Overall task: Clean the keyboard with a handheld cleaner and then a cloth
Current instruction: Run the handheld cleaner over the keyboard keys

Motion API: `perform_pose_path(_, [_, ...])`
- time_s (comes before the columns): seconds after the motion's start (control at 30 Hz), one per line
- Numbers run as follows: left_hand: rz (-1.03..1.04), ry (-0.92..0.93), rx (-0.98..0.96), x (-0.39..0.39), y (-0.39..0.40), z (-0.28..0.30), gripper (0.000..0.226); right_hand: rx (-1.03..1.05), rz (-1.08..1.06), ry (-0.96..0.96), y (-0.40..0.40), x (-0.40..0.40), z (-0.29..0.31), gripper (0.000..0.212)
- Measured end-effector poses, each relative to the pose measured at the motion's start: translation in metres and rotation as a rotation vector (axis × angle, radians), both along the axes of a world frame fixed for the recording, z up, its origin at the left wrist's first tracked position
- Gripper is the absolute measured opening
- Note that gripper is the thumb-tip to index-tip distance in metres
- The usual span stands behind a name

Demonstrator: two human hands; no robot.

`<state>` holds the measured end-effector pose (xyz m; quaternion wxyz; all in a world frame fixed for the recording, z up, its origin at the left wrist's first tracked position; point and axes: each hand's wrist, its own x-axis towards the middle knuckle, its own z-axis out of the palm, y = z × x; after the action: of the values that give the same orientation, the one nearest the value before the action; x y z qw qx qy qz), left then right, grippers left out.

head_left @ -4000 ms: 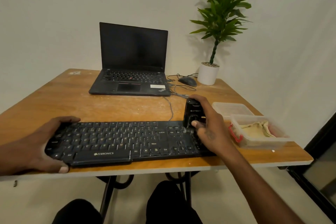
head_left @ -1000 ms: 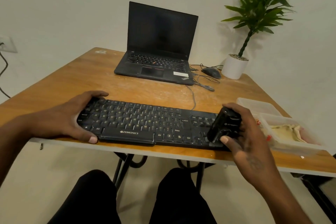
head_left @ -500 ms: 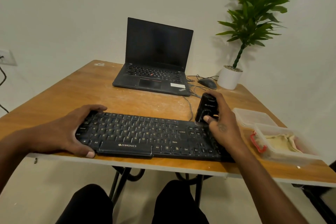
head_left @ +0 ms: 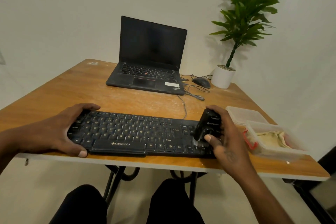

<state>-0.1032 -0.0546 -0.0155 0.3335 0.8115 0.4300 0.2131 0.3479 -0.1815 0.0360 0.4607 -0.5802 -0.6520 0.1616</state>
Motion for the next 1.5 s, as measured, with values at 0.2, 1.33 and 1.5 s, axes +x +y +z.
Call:
perform_pose_path(0.2, [-0.02,0.008,-0.013,-0.001,-0.001,0.002,0.13,-0.003,-0.018,-0.087,0.052,-0.002,0.01,0.082])
perform_pose_path(1.33, [0.028,-0.058,0.0,-0.001,0.008,-0.007,0.131,-0.017,-0.08,0.038,-0.015,0.044,0.007,0.081])
perform_pose_path(1.5, [0.104,0.099,0.047,-0.002,0.004,-0.009,0.135,-0.023,-0.07,0.084,-0.028,0.052,0.002,0.081])
